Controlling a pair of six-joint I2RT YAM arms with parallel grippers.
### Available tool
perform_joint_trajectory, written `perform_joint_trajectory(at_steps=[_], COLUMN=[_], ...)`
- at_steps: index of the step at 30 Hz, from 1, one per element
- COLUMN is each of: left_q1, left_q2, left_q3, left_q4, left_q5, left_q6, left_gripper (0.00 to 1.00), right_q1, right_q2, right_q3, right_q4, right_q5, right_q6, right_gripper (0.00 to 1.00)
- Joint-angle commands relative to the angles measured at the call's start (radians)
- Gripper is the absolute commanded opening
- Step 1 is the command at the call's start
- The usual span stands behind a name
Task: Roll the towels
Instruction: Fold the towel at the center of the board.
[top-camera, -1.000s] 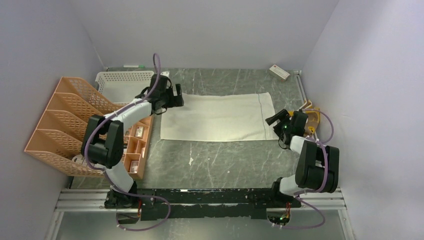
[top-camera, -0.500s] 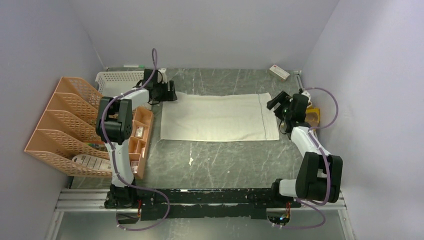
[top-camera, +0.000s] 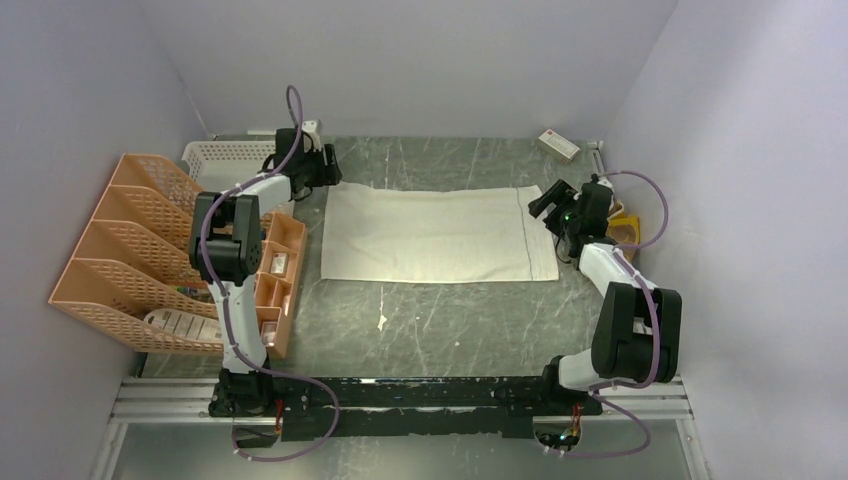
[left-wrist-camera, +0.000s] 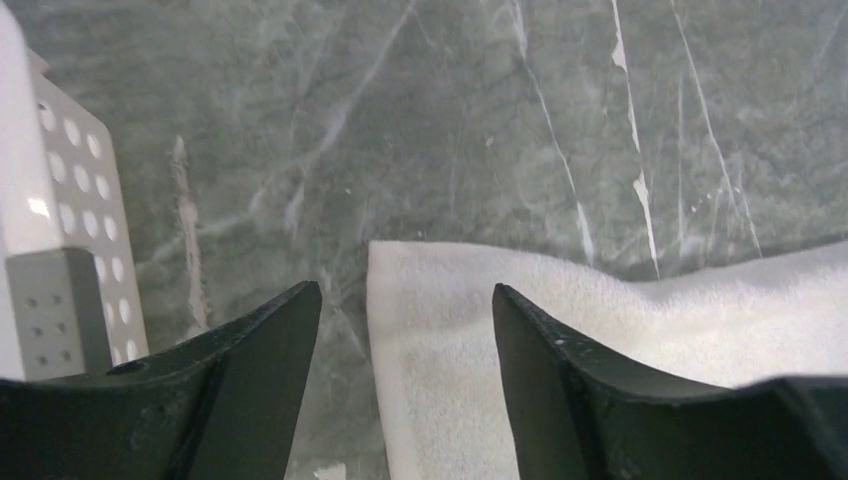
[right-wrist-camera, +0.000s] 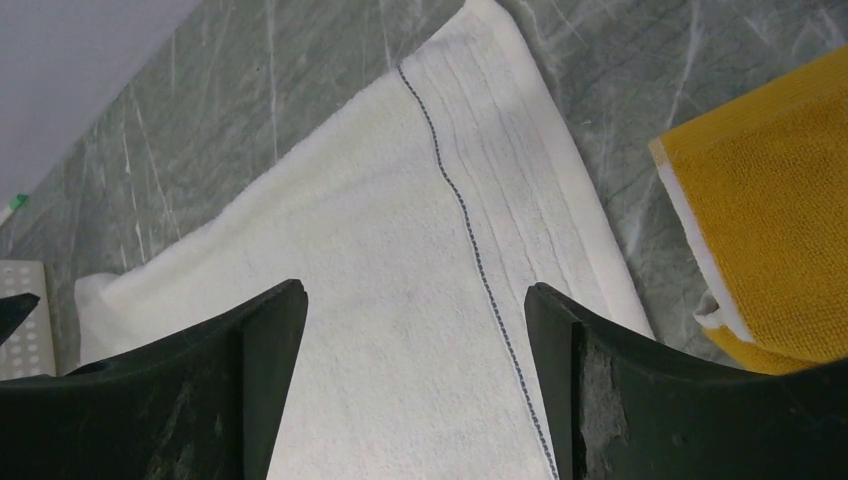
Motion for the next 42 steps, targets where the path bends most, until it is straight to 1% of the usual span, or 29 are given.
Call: perform_joint_trajectory(at_steps=[1, 6, 15, 20, 22, 26, 32, 35, 39, 42], left_q1=[-0.003, -0.003, -0.003, -0.025, -0.043, -0.069, -0.087, -0.093, -0.099, -0.100], left_q2=[0.055, 0.100, 0.118, 0.112, 0.114, 0.154, 0.180, 0.191, 0.177, 0.175], left_q3=[0.014, 0.049, 0.035, 0.029, 0.040, 0.112, 0.156, 0.174, 0.152, 0.148], left_q4=[0.084, 0.071, 0.089, 0.086, 0.065, -0.036, -0.098, -0.132, -0.146, -0.155], left_q5=[-0.064, -0.082, -0.088, -0.117, -0.163, -0.240, -0.270, -0.294, -0.323, -0.330], left_q6=[-0.011, -0.007, -0.007, 0.020, 0.037, 0.050, 0.052, 0.052, 0.042, 0.040], left_gripper=[0.71, 0.65, 0.63, 0.57, 0.56, 0.54, 0.54, 0.50, 0.46, 0.39], right_q1=[0.006, 0.006, 0.006, 0.006, 0.006, 0.006, 0.006, 0.006, 0.006, 0.006], right_q2=[0.007, 0.002, 0.004, -0.004, -0.005, -0.013, -0.039, -0.060, -0.081, -0.086], right_q3=[-0.001, 0.006, 0.001, -0.006, -0.006, -0.014, -0.014, -0.014, -0.014, -0.017], right_q4=[0.020, 0.012, 0.032, 0.037, 0.037, 0.039, 0.022, 0.011, -0.002, -0.005], right_q5=[-0.023, -0.026, -0.057, -0.057, -0.062, -0.069, -0.064, -0.059, -0.050, -0.049], right_q6=[-0.018, -0.037, -0.029, -0.025, -0.023, -0.022, -0.035, -0.043, -0.051, -0.053], right_gripper=[0.80, 0.81, 0.80, 0.80, 0.80, 0.80, 0.80, 0.80, 0.81, 0.81])
